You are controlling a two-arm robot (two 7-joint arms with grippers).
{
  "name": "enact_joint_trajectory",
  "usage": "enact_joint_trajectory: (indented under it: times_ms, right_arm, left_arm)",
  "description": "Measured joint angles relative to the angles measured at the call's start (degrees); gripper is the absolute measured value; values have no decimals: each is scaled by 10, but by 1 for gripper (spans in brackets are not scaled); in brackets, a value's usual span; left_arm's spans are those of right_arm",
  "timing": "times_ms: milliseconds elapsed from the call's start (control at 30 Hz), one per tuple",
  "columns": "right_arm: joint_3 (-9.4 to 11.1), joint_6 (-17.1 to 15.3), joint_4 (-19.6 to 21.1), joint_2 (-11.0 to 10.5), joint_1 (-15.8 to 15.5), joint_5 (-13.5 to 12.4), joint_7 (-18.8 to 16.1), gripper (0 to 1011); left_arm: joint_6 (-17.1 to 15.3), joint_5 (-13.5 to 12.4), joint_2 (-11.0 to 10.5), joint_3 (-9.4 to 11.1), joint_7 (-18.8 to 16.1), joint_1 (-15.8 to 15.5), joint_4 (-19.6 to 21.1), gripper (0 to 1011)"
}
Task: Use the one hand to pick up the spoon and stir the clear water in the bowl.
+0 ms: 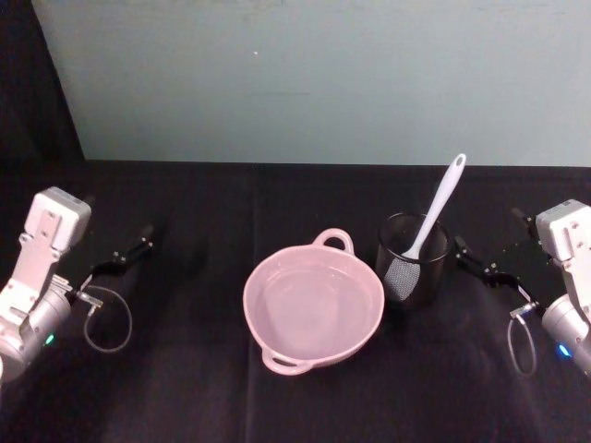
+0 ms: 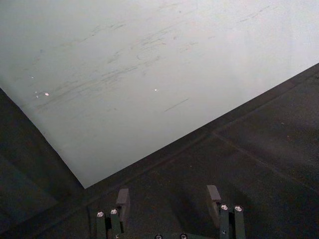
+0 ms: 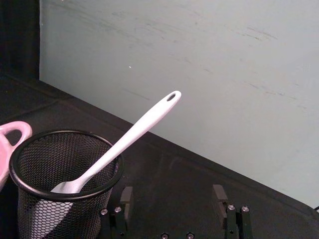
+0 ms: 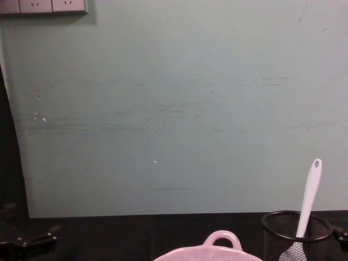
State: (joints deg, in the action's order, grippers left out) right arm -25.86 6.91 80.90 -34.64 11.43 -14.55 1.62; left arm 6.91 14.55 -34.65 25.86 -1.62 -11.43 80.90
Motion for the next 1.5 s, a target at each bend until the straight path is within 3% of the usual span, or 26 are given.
enact_joint_trajectory:
  times_ms: [200,300,433,467,500,533,600,700,800,867,900,1000,1200,1500]
  right_arm:
    - [11,-1,12,-3,-12,0,-1,1004]
    - [30,-3,22,-3,-25,-29,-13,1004]
    - [67,-3,31,5,-44,-105,-52,1004]
    - [82,-4,32,8,-49,-136,-69,1004]
    - [82,-4,32,8,-49,-136,-69,1004]
    - [96,-9,32,13,-52,-172,-93,1004]
    - [109,-16,29,18,-53,-208,-118,1004]
    - [132,-41,10,33,-44,-284,-187,1004]
    - [141,-63,-10,45,-31,-328,-228,1004]
    - [149,-98,-47,60,-6,-387,-284,1004]
    - [149,-98,-47,60,-6,-387,-284,1004]
    - [148,-140,-98,73,32,-445,-345,1004]
    - [128,-195,-172,87,92,-488,-400,1004]
    - [93,-209,-226,96,145,-489,-430,1004]
  left_arm:
    - [0,0,0,0,0,0,0,1005]
    - [0,0,0,0,0,0,0,1005]
    - [0,0,0,0,0,0,0,1005]
    - [0,0,0,0,0,0,0,1005]
    - [0,0,0,0,0,0,0,1005]
    - [0,0,0,0,0,0,0,1005]
    - [0,0,0,0,0,0,0,1005]
    - [0,0,0,0,0,0,0,1005]
    - [0,0,0,0,0,0,0,1005]
    - [0,0,0,0,0,0,0,1005]
    - [0,0,0,0,0,0,0,1005]
    - [0,0,0,0,0,0,0,1005]
    - [0,0,0,0,0,0,0,1005]
    - [0,0,0,0,0,0,0,1005]
